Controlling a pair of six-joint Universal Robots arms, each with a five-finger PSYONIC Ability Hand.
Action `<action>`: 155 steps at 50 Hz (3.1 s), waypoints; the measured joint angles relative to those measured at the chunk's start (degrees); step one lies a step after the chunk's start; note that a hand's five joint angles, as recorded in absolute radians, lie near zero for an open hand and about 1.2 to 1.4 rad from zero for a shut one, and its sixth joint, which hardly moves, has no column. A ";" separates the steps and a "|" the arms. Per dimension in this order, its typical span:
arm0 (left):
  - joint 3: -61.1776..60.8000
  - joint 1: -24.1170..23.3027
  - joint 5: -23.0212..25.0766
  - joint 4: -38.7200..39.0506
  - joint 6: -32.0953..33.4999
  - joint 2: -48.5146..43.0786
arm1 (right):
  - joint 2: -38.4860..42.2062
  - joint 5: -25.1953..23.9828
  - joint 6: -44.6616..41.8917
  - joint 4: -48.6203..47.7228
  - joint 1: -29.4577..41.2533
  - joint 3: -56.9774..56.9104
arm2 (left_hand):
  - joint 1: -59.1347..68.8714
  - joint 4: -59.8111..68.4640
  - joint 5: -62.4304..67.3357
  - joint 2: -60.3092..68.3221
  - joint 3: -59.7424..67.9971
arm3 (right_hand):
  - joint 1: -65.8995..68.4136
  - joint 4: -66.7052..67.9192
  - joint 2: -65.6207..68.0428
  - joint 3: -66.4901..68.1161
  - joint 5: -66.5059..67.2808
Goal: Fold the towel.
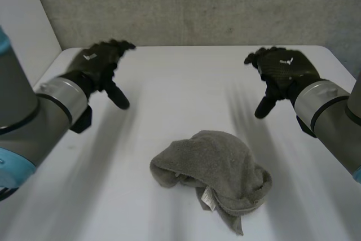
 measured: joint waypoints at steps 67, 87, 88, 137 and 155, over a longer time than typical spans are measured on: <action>-24.96 -15.54 -13.17 17.33 13.40 -4.12 | 9.51 -5.89 -11.95 -10.85 4.64 12.46 | 57.47 59.93 57.27 59.90 59.93 | 42.89 30.37 54.11 55.54 53.44; -25.33 -18.53 -13.33 16.34 13.79 3.02 | -0.70 -5.82 -4.15 -15.49 -0.75 19.54 | 21.16 21.17 19.14 21.27 21.47 | 9.53 -14.68 11.57 11.66 10.17; -25.35 -18.53 -13.33 16.24 13.81 3.57 | -1.30 -5.89 -3.85 -15.98 -1.30 20.17 | 21.16 21.17 19.13 21.25 21.47 | 9.53 -14.68 11.57 11.66 10.17; -29.90 9.96 21.86 7.48 19.43 3.79 | -4.97 -16.32 -4.36 -8.11 -6.15 24.24 | 15.34 15.68 13.80 15.72 15.78 | 9.53 -14.68 11.58 11.66 10.17; -37.68 11.83 26.35 8.45 32.45 2.45 | -4.70 -15.83 -4.35 -8.33 -5.93 24.39 | 15.35 15.99 13.97 15.92 16.04 | 9.53 -14.68 11.57 11.66 10.18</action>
